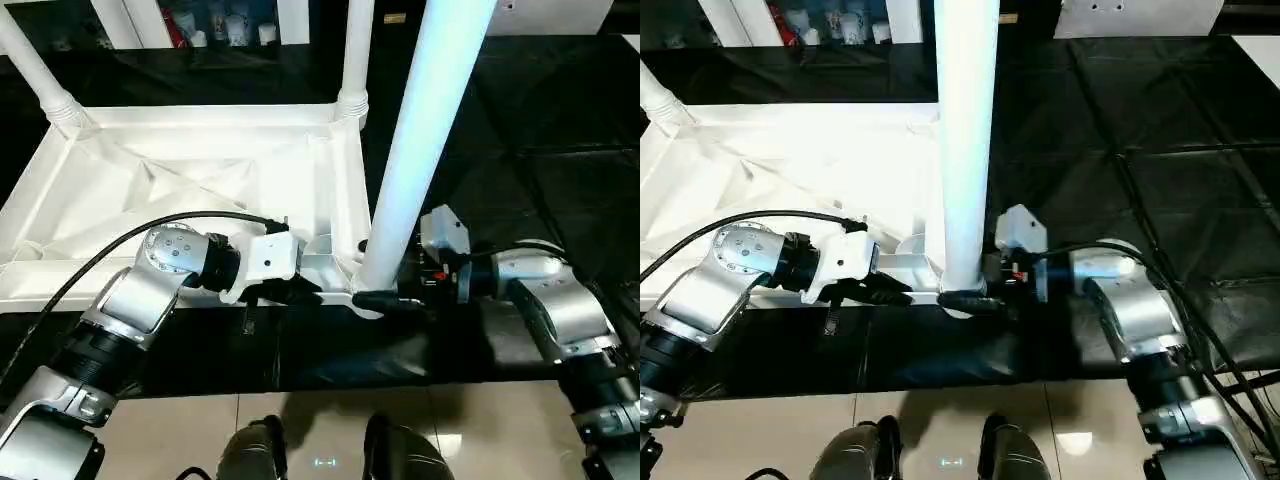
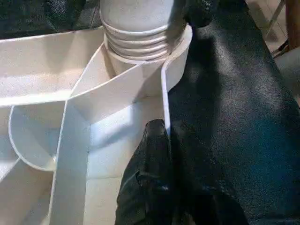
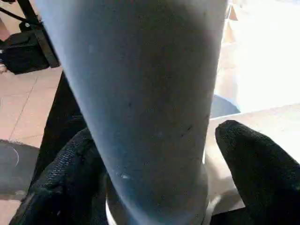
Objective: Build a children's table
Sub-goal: Rotate leg to tighten
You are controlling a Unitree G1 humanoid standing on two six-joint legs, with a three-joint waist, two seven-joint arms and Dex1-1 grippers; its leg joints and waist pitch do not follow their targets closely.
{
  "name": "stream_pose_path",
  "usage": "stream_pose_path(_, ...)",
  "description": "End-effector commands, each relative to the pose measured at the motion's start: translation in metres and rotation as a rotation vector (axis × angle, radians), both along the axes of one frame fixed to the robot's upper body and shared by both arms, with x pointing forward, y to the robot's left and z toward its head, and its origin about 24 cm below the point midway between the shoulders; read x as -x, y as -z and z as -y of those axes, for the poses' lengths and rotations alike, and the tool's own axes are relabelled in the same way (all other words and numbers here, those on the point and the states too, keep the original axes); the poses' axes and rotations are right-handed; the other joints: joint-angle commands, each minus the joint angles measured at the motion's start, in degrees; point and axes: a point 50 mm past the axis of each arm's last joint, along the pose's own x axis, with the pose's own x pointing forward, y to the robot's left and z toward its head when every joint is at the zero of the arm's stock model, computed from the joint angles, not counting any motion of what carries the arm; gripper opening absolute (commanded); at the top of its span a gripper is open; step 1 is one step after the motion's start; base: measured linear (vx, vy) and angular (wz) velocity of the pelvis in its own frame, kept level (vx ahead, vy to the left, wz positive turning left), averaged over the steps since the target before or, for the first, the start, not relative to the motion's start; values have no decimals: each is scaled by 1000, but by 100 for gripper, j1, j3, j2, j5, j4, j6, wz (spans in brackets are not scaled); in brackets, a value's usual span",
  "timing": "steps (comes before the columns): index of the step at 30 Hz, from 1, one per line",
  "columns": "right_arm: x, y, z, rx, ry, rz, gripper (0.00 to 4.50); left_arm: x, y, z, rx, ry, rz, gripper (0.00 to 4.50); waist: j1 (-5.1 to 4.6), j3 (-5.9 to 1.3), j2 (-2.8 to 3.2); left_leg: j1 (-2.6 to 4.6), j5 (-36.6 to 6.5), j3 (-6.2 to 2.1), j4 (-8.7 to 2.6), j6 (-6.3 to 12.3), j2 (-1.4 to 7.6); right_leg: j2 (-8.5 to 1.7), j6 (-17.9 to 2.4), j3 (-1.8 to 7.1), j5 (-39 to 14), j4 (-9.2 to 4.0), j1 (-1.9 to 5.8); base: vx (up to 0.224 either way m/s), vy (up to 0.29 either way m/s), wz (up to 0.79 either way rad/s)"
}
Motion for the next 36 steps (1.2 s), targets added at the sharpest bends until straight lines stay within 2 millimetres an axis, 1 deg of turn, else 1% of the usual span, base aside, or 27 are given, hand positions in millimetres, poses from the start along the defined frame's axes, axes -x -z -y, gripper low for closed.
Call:
stream_pose_path(1,2,2,-1,13,-26,-7,367,7,10,6,-54,86,-43,0,-27,-590,-91,113,-603,-125,-338,799,389,-435,-1261,418,-1308,-290,441,0,0,0)
stream_pose_path(2,2,2,-1,13,-26,-7,367,7,10,6,-54,86,-43,0,-27,-590,-91,113,-603,-125,-338,799,389,-435,-1261,418,-1308,-290,441,0,0,0)
stream_pose_path(3,2,3,-1,15,-28,-10,355,7,10,6,-54,85,-42,0,-27,-595,-92,113,-572,-125,-334,818,387,-432,-1272,416,-1269,-283,442,0,0,0)
stream_pose_path(4,2,4,0,19,-30,-14,332,7,10,6,-55,84,-42,0,-28,-590,-96,108,-576,-122,-332,828,382,-431,-1273,416,-1275,-287,442,0,0,0)
stream_pose_path(5,3,5,0,21,-31,-15,332,7,10,6,-55,83,-42,0,-25,-588,-94,113,-590,-121,-332,827,382,-432,-1269,416,-1302,-292,439,0,0,0)
stream_pose_path(6,3,5,0,23,-32,-19,320,7,10,6,-56,83,-41,0,-23,-580,-78,109,-617,-126,-335,816,385,-434,-1259,411,-1355,-296,441,0,0,0)
stream_pose_path(7,3,5,0,23,-32,-19,320,7,10,6,-56,83,-41,0,-26,-577,-85,112,-656,-127,-338,800,388,-433,-1244,410,-1403,-305,441,0,0,0)
stream_pose_path(8,4,8,0,33,-33,-24,298,7,11,6,-59,81,-41,0,-29,-570,-92,108,-667,-129,-341,794,388,-435,-1235,410,-1424,-308,441,0,0,0)
stream_pose_path(9,4,9,0,37,-34,-26,298,7,11,5,-60,81,-41,0,-27,-569,-90,115,-706,-130,-344,769,388,-434,-1215,410,-1493,-315,437,0,0,0)
stream_pose_path(10,5,10,0,38,-34,-28,284,7,11,5,-60,80,-41,0,-29,-565,-85,115,-730,-132,-346,749,388,-438,-1206,412,-1529,-319,438,0,0,0)
stream_pose_path(11,5,10,0,38,-34,-31,280,7,11,5,-60,79,-42,0,-28,-563,-86,119,-742,-129,-347,743,388,-437,-1202,412,-1545,-325,434,0,0,0)
stream_pose_path(15,7,13,-2,35,-44,-44,268,6,11,5,-62,76,-43,0,-31,-553,-87,112,-730,-133,-349,749,386,-436,-1201,412,-1515,-320,436,0,0,0)
stream_pose_path(21,10,16,-4,27,-49,-57,267,5,11,4,-59,67,-45,0,-26,-548,-78,121,-746,-135,-352,750,393,-434,-1203,413,-1501,-323,429,0,0,0)
stream_pose_path(22,11,16,-5,23,-48,-62,267,5,11,4,-59,64,-47,0,-26,-544,-67,122,-777,-136,-355,737,393,-437,-1205,413,-1519,-328,430,0,0,0)
stream_pose_path(26,14,19,-7,-7,-36,-83,266,4,12,4,-45,41,-60,0,-25,-528,-69,123,-852,-138,-364,705,392,-444,-1193,413,-1596,-342,429,0,0,0)
stream_pose_path(27,15,20,-10,-28,-7,-101,266,2,12,4,-35,12,-71,0,-23,-529,-70,129,-882,-141,-367,682,391,-447,-1180,413,-1652,-351,431,0,0,0)
stream_pose_path(29,14,22,-13,-41,35,-111,266,-1,11,6,-22,-24,-74,0,-32,-488,-48,125,-966,-143,-386,633,393,-443,-1146,415,-1792,-375,418,0,0,0)
stream_pose_path(30,15,26,-18,-56,78,-117,266,-6,10,8,5,-80,-74,0,-34,-461,-59,150,-1122,-143,-400,544,390,-451,-1079,416,-2047,-420,403,0,0,0)
stream_pose_path(31,15,30,-22,-68,135,-119,266,-12,8,11,30,-139,-66,0,-41,-445,-66,143,-1222,-157,-404,489,375,-462,-1028,403,-2252,-433,414,0,0,0)
stream_pose_path(32,15,31,-23,-69,142,-120,266,-13,8,12,33,-146,-66,0,-54,-403,-59,176,-1469,-166,-435,365,373,-463,-889,392,-2737,-497,397,0,0,0)
stream_pose_path(33,15,34,-28,-88,186,-116,266,-18,6,15,60,-203,-60,0,-73,-350,-49,237,-1848,-191,-449,210,362,-480,-733,370,-3308,-564,371,0,0,0)
stream_pose_path(34,15,37,-32,-108,219,-116,266,-22,5,18,81,-252,-56,0,-101,-294,-45,315,-2252,-200,-449,74,334,-479,-501,330,-3923,-678,325,0,0,0)
stream_pose_path(35,14,42,-37,-118,282,-141,266,-28,3,22,103,-319,-51,0,-128,-274,-54,347,-2393,-205,-444,7,330,-479,-404,316,-4147,-714,307,0,0,0)
stream_pose_path(36,9,47,-52,-142,392,-152,266,-41,-1,35,152,-486,-40,0,-162,-240,-43,412,-2722,-252,-434,-98,297,-462,-174,203,-4569,-811,293,-61,13,2)
